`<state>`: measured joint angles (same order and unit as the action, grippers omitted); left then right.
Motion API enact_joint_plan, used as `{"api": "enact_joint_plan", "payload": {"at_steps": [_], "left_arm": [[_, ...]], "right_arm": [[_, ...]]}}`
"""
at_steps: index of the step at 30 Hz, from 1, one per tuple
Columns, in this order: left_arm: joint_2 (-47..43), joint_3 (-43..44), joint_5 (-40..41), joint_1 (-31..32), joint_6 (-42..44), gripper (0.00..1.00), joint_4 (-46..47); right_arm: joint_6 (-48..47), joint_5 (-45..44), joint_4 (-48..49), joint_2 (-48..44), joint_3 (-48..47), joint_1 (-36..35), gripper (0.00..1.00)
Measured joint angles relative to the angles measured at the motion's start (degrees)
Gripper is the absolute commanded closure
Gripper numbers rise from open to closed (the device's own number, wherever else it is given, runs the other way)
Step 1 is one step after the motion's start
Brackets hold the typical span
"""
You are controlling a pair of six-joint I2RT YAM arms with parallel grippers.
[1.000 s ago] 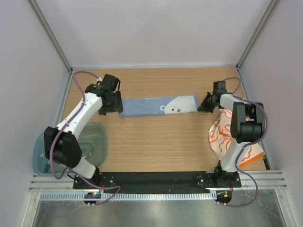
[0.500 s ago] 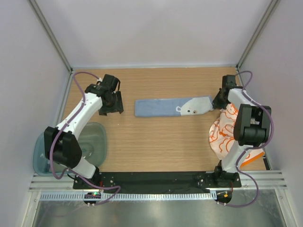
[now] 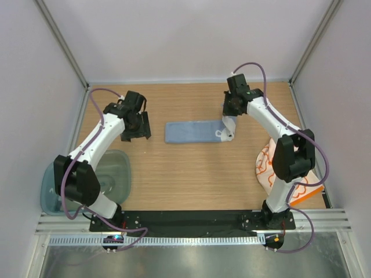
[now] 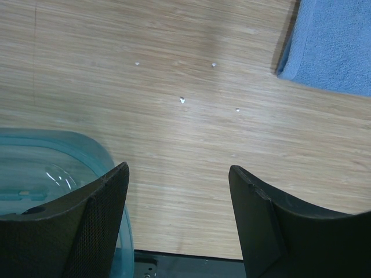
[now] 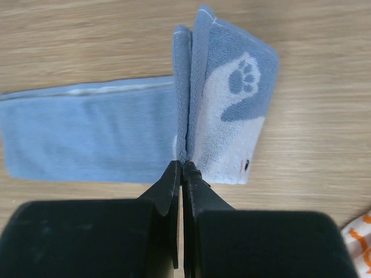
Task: Roll the towels
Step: Fold the towel
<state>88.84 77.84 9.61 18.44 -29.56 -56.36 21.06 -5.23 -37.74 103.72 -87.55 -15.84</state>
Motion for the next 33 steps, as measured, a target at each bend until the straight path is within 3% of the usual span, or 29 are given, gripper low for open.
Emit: {"api": "enact_joint_plan", "payload": {"at_steps": [12, 33], "left_arm": [[-0.4, -0.4, -0.8, -2.1, 0.0, 0.29, 0.0], [-0.5, -0.9, -1.7, -3.3, 0.0, 0.29, 0.2]], "right_arm": [[0.9, 2.8, -2.7, 1.6, -15.5, -12.7, 0.99], [3.7, 4.4, -1.8, 13.4, -20.1, -24.7, 0.99]]}}
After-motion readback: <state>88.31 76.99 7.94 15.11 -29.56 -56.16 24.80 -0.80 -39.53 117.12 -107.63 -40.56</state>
